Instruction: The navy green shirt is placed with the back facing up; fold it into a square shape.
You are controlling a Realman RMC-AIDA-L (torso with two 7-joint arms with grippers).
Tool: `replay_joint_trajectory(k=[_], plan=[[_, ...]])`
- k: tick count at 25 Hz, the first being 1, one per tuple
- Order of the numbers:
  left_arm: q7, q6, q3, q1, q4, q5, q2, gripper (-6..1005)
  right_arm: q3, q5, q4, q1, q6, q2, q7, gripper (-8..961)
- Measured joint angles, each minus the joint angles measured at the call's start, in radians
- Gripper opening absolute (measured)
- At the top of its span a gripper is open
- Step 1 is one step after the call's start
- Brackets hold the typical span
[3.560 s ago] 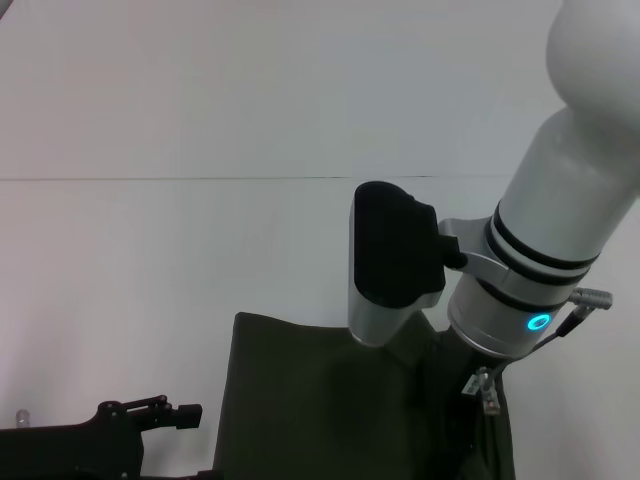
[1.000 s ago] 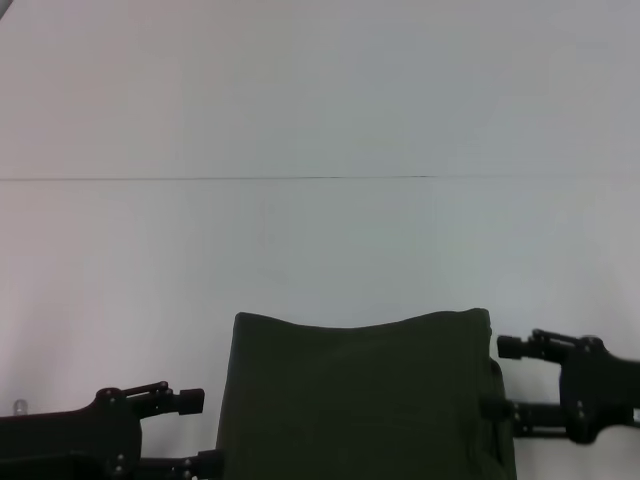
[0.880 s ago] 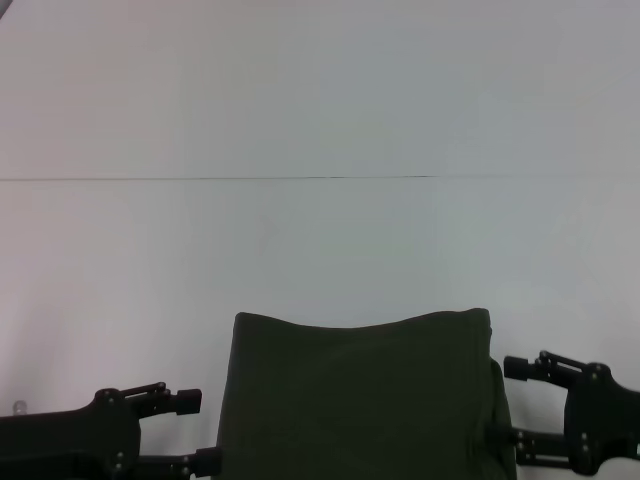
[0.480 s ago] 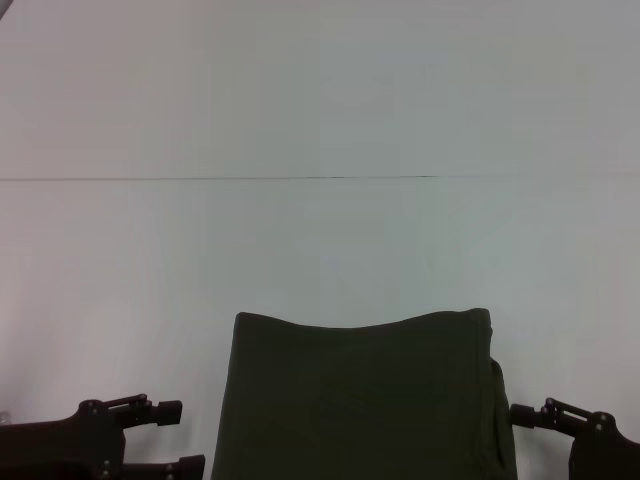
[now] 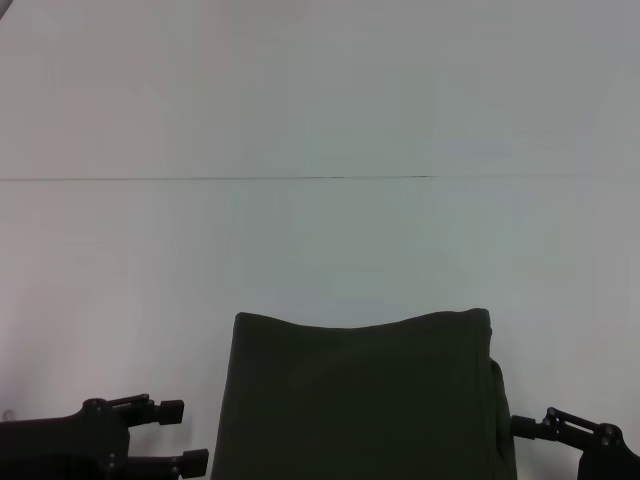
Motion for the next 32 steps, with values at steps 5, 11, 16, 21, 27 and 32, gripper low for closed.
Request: replay_joint_trajectory(k=[5,11,16,21,27,32], plan=[[0.025,0.0,0.001,0.004,0.001,0.004,-0.006,878,0.0,-0.002,0.007,-0.008,0.008,0.003,-0.039,895],[0.035,0.004,0.002,0.001,0.0,0.005,-0.009,878,-0.002,0.0,0.009,-0.004,0.003,0.003,-0.04,896],[0.051,0.011,0.001,0.002,0.0,0.005,-0.015,878,-0.002,0.002,0.011,0.003,0.002,0.004,-0.04,896],[0.09,-0.001,0.019,0.013,0.001,0.007,-0.021,878,-0.002,0.0,0.011,0.007,0.002,0.004,-0.04,895],[0.093,-0.043,0.028,0.015,0.009,0.008,-0.021,878,-0.002,0.002,0.012,0.007,0.001,0.004,-0.036,895],[0.112,-0.043,0.029,0.014,0.01,0.008,-0.024,878,-0.002,0.002,0.013,0.003,0.001,0.004,-0.036,895]])
